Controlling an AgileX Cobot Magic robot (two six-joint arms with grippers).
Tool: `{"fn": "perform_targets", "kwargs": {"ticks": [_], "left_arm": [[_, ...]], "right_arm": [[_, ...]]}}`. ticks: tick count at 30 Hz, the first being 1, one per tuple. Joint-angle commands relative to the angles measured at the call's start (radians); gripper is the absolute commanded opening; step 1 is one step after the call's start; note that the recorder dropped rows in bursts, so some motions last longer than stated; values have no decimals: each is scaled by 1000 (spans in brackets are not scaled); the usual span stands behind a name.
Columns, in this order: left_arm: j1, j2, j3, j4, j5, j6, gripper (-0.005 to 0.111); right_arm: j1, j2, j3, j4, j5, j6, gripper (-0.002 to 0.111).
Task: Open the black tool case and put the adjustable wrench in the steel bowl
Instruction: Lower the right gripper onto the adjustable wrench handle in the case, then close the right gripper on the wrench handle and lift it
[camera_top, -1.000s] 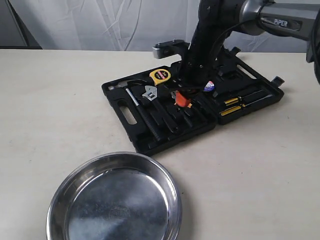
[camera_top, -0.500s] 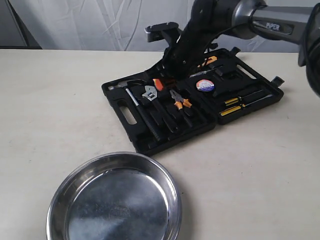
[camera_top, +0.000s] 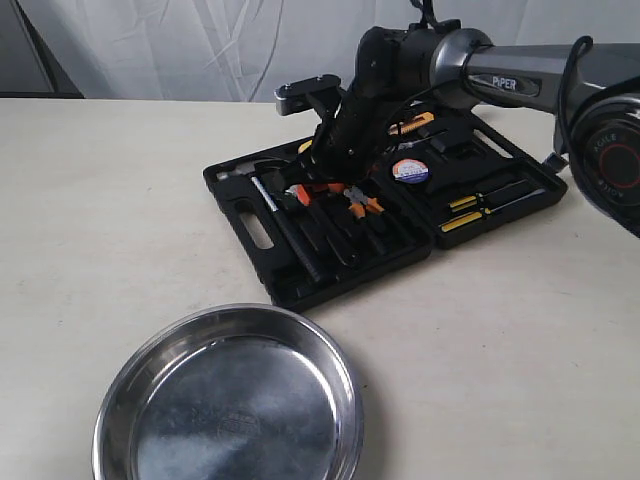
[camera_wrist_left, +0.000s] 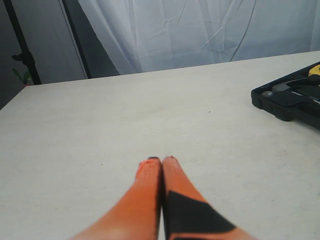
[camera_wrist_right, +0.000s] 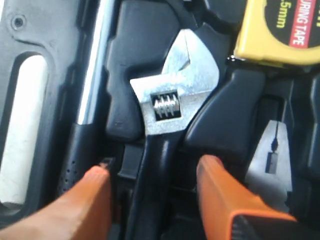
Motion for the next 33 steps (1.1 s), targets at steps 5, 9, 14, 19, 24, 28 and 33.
{"fn": "perform_targets", "kwargs": {"ticks": [5,9,14,19,24,28,33], "left_arm": [[-9,-4,-2,0,-10,-5,0],[-9,-4,-2,0,-10,-5,0],[-9,-4,-2,0,-10,-5,0],[-9,-4,-2,0,-10,-5,0],[-9,-4,-2,0,-10,-5,0],[-9,-4,-2,0,-10,-5,0],[-9,-4,-2,0,-10,-5,0]], "right_arm": [[15,30,2,-109,-44,103,49],[15,46,2,-119,-48,126,49],[32,74,2,-112,-51,126,49],[46,90,2,-61,-35,128,49],[61,90,-2,-74,-41,164,39],[63,92,-4,-76,-15,166,17],[63,93,-4,-96,6,166,-1]]}}
